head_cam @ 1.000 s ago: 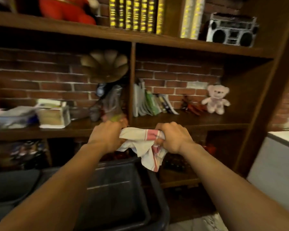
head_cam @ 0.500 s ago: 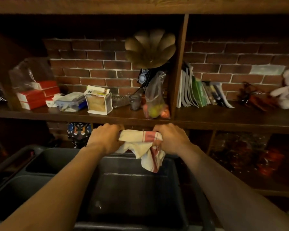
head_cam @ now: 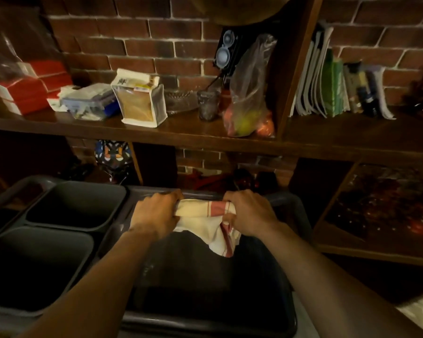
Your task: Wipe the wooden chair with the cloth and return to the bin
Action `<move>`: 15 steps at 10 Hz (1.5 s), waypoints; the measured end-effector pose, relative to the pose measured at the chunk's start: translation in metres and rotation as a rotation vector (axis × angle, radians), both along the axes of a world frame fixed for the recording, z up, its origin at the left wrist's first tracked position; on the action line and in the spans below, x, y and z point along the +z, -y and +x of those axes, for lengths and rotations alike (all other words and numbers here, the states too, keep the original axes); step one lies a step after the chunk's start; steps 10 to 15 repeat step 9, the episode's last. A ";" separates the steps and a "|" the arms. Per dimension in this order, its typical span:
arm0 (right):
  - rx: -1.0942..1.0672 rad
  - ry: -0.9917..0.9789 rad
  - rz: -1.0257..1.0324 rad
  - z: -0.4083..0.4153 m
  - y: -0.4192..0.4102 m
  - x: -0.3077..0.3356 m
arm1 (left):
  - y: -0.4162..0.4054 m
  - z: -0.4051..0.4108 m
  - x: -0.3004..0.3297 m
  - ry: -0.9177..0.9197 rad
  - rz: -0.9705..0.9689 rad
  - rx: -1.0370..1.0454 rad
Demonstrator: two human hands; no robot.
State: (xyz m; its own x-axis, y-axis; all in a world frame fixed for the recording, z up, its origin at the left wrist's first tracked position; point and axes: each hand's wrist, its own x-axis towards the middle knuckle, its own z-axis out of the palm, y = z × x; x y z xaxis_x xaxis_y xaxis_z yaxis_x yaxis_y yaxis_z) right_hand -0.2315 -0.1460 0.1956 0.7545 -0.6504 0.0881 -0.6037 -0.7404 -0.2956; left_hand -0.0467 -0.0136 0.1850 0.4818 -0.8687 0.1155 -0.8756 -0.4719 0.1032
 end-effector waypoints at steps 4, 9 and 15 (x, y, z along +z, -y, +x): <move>-0.130 -0.167 0.032 0.045 0.008 -0.143 | 0.029 0.049 -0.147 -0.058 0.207 -0.150; 0.044 -0.611 0.401 0.028 -0.038 -0.216 | -0.007 0.040 -0.228 -0.424 0.569 -0.356; 0.044 -0.611 0.401 0.028 -0.038 -0.216 | -0.007 0.040 -0.228 -0.424 0.569 -0.356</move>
